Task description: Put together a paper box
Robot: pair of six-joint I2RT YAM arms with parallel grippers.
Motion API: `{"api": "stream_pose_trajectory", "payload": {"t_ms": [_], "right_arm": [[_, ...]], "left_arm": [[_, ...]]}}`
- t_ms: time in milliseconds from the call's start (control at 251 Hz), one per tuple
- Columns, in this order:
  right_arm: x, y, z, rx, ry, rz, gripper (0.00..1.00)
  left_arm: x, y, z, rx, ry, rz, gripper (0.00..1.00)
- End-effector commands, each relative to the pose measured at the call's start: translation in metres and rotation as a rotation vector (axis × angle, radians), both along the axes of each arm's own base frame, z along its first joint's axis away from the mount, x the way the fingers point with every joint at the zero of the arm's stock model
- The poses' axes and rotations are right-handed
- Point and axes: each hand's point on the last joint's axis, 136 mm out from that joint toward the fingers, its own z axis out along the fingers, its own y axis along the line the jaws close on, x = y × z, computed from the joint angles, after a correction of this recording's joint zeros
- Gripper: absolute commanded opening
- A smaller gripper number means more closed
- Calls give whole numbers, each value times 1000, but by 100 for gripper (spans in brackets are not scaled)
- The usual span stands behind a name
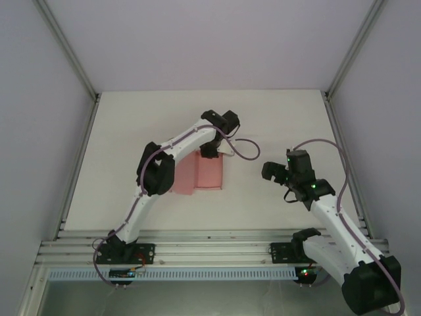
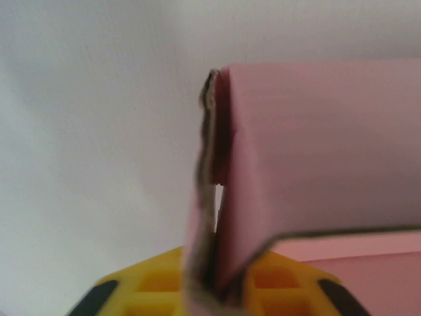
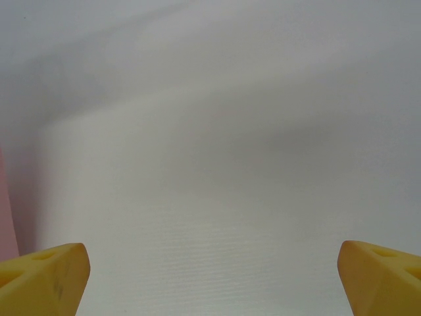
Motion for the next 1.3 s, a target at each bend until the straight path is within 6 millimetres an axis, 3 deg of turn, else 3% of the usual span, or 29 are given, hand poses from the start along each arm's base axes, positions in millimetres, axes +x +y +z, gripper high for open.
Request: {"api": "stream_pose_trajectory", "payload": {"t_ms": [0,92,212,303,335,359,371,503,591,643,782,886,994,1153,1257,1297], "right_arm": [[-5,1,-8,19,39,0,99],[-5,3,-8,27,39,9,99],[-2,7,-3,47,20,25,99],[8,16,10,45,-43,88,99],[13,20,16,29,-74,129,99],[16,24,18,37,-83,153,99],[18,27,19,38,-89,169,99],[35,56,26,48,-102,336,99],[47,75,24,-11,-91,456,99],[55,88,22,-57,-79,531,99],[68,140,14,-146,-42,829,99],[75,178,-3,-258,-13,1067,99],[89,209,-20,-361,34,1206,99],[108,231,-48,-417,153,1288,91],[112,243,-61,-401,183,1318,87],[112,246,-66,-392,191,1323,81]], "left_arm": [[-3,2,-1,33,-4,-14,30],[-5,-9,13,-39,2,-8,43],[-4,-20,38,-125,-25,-7,48],[0,-28,61,-219,-61,25,62],[-1,-31,71,-269,-63,45,72],[0,-32,78,-310,-67,69,97],[1,-33,82,-334,-73,84,100],[29,-29,130,-650,-237,364,99],[45,3,165,-846,-414,651,100],[42,24,177,-953,-435,819,99],[17,84,177,-1106,-394,1119,100],[3,136,153,-1104,-413,1312,100],[-14,173,134,-1058,-431,1416,99],[-33,198,127,-1042,-474,1469,100],[-38,200,131,-1074,-474,1462,100],[-38,200,134,-1088,-480,1454,99]]}}
